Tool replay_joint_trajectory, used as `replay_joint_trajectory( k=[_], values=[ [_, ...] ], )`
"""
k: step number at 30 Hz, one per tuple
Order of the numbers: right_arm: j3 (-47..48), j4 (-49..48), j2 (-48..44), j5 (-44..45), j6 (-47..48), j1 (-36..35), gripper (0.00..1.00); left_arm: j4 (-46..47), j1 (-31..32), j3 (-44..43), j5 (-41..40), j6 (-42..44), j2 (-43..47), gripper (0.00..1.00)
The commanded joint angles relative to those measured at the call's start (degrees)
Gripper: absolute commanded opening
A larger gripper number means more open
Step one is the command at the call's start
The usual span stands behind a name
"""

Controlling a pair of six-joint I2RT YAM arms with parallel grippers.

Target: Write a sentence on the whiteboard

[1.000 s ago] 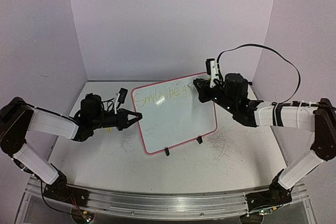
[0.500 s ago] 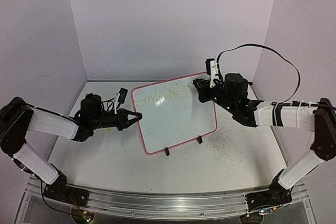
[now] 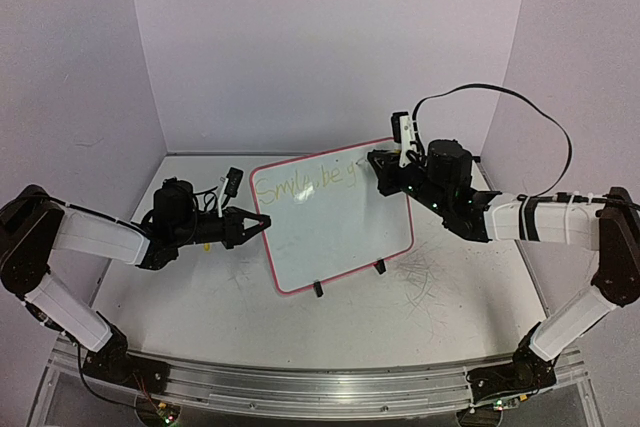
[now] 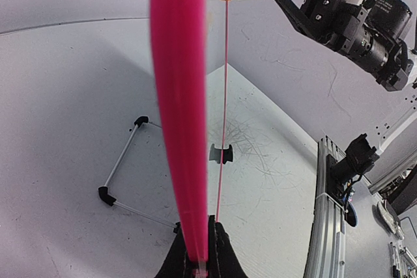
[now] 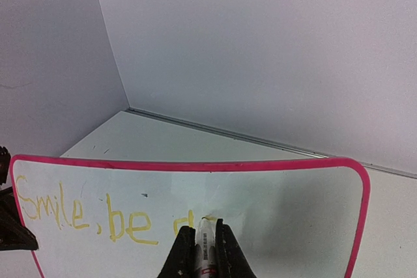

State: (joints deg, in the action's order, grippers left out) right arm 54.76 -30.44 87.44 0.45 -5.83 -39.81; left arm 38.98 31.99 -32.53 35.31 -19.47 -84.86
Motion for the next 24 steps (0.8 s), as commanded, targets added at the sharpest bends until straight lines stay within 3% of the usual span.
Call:
replay_joint_trajectory(
  k=[1, 24],
  values=[
    [1.8, -0.7, 1.2, -1.6, 0.1, -0.3, 0.00, -0.3, -0.4, -0.1, -2.8, 4.3, 1.3, 0.00],
    [-0.8, -0.1, -0.2, 4.6, -0.8, -0.3, 0.00, -0.3, -0.4, 0.3, -2.9, 4.3, 1.7, 0.00]
  ],
)
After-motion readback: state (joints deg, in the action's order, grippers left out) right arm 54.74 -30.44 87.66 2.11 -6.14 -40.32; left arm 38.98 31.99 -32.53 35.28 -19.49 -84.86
